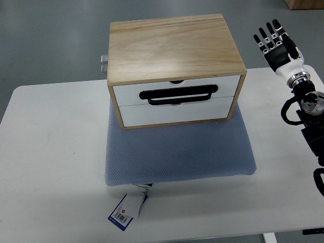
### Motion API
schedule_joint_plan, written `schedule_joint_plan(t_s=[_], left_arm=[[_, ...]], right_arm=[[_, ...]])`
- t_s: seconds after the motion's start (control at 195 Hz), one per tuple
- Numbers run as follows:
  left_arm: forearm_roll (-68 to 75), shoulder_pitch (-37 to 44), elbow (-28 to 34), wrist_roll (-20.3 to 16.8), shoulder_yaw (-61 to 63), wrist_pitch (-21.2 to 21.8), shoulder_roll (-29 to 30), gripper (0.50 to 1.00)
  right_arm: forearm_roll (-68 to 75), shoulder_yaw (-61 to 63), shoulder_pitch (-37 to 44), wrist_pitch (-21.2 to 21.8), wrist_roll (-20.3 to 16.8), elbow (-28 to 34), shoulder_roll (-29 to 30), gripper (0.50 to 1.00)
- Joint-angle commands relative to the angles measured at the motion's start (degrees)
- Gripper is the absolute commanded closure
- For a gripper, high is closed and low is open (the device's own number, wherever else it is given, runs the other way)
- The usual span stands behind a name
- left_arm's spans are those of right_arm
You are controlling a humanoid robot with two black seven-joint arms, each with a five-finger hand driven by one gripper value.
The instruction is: Open wood drawer with right hand
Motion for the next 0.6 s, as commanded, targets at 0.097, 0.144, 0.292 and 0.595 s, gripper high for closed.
schedule_joint_plan(t_s=[0.097, 0.144, 0.292, 0.595], left_arm=[[0.0, -0.1, -0.2, 0.1, -0.1, 0.0, 0.0, 0.500], [0.0, -0.1, -0.7, 0.1, -0.1, 0.0, 0.0, 0.500], [0.0, -0.1, -1.6, 0.1, 0.0, 0.0, 0.0, 0.500], [0.3, -0.3, -4.5, 0.1, 0.0, -0.1, 0.0, 0.500]], right_arm=[[0.0, 0.0, -0.5, 0.2, 0.0, 0.0, 0.0, 0.556], [-0.1, -0.3, -0.5, -0.1, -0.1, 0.1, -0.1, 0.556], [-0.1, -3.6, 0.4, -0.3, -0.1, 0.3, -1.1, 0.556], [-13.3, -17.9, 14.3, -1.8, -4.7, 7.6, -12.0, 0.556]])
